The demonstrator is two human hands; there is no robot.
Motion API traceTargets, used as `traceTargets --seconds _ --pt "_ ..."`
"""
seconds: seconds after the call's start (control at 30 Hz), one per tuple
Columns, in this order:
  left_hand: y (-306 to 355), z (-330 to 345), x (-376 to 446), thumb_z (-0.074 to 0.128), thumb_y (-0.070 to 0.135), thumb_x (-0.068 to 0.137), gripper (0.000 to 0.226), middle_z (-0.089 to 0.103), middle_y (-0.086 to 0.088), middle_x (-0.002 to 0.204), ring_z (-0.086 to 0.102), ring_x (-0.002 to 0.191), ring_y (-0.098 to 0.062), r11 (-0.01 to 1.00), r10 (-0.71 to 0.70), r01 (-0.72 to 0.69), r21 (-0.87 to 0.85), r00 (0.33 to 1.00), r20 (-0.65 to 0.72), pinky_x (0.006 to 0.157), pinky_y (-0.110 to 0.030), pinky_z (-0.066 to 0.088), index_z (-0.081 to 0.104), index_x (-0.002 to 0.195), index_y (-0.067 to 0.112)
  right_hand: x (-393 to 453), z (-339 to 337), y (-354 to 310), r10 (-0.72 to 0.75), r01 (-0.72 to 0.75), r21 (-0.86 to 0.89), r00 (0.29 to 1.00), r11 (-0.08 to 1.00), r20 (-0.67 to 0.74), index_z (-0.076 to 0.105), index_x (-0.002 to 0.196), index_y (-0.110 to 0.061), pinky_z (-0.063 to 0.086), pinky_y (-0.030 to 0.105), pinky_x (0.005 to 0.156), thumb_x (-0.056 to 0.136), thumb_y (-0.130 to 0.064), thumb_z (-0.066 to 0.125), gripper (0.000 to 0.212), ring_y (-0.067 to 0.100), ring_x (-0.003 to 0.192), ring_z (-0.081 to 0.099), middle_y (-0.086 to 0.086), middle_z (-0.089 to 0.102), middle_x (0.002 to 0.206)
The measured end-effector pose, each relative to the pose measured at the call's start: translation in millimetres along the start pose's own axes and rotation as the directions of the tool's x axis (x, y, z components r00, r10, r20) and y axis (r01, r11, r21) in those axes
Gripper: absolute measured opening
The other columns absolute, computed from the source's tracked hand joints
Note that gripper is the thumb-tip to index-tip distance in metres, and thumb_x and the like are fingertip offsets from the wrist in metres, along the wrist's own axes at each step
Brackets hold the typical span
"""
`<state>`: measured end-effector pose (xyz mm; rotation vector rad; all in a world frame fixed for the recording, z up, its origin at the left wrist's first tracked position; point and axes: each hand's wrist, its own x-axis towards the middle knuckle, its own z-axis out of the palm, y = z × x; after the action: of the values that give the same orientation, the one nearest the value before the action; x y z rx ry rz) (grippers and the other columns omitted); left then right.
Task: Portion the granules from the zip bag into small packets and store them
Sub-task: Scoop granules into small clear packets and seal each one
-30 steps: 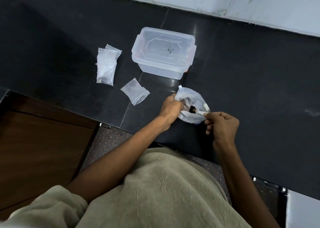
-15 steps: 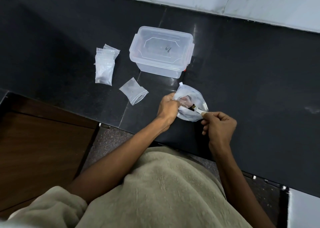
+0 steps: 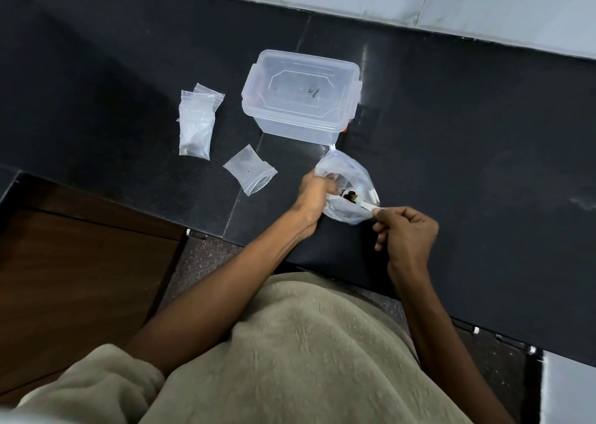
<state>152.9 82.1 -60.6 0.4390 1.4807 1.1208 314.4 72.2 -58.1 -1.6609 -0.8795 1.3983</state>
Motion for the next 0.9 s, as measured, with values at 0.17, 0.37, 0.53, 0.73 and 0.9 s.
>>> traceTargets --seconds 0.17,0.37,0.53,0.73,0.9 --pt "-5 5 3 0.069 0.007 0.087 0.017 0.079 -0.004 0.087 0.076 0.088 -0.021 0.988 0.017 0.014 0.155 0.98 -0.198 0.08 -0.037 0.059 0.077 0.079 0.02 -2 -1 -2 -0.008 0.008 -0.014 1.0 1.0 0.005 0.07 0.074 -0.001 0.041 0.024 0.035 0.086 -0.002 0.075 0.013 0.011 0.036 0.049 0.005 0.064 0.053" --pt "-12 3 7 0.067 0.019 0.091 0.01 0.078 -0.005 0.091 0.074 0.09 -0.024 0.976 0.083 -0.029 0.215 0.965 -0.25 0.085 -0.045 0.061 0.075 0.093 0.014 3 -5 -3 0.016 -0.021 0.061 0.997 0.998 0.075 0.068 0.073 0.0 0.037 0.022 0.034 0.085 0.0 0.074 0.014 0.011 0.035 0.044 0.005 0.061 0.051" --pt "-13 1 6 0.066 0.015 0.095 0.015 0.068 -0.012 0.099 0.065 0.095 -0.028 0.861 0.252 -0.097 0.499 0.934 -0.253 0.077 -0.033 0.05 0.058 0.103 0.006 9 -13 -7 0.064 -0.084 0.078 0.972 0.993 0.227 0.069 0.072 -0.002 0.035 0.02 0.034 0.086 0.001 0.074 0.015 0.009 0.034 0.041 0.004 0.057 0.05" --pt "-19 4 -1 0.058 0.001 0.085 0.039 0.062 -0.015 0.119 0.058 0.114 -0.033 0.685 0.325 -0.194 0.702 0.944 -0.055 0.096 -0.042 0.047 0.051 0.123 0.005 7 -10 -14 -0.037 0.031 0.034 0.979 0.999 0.201 0.07 0.076 -0.001 0.037 0.021 0.036 0.088 -0.001 0.074 0.013 0.01 0.037 0.044 0.005 0.061 0.053" --pt "-14 0 -10 0.066 0.013 0.083 0.072 0.047 -0.012 0.14 0.039 0.132 -0.027 0.615 0.376 -0.261 0.744 0.926 0.014 0.11 -0.035 0.037 0.034 0.148 0.005 8 -8 -21 0.024 -0.039 0.08 0.984 0.996 0.175 0.071 0.079 0.0 0.038 0.02 0.036 0.088 -0.002 0.073 0.01 0.009 0.037 0.044 0.003 0.061 0.053"
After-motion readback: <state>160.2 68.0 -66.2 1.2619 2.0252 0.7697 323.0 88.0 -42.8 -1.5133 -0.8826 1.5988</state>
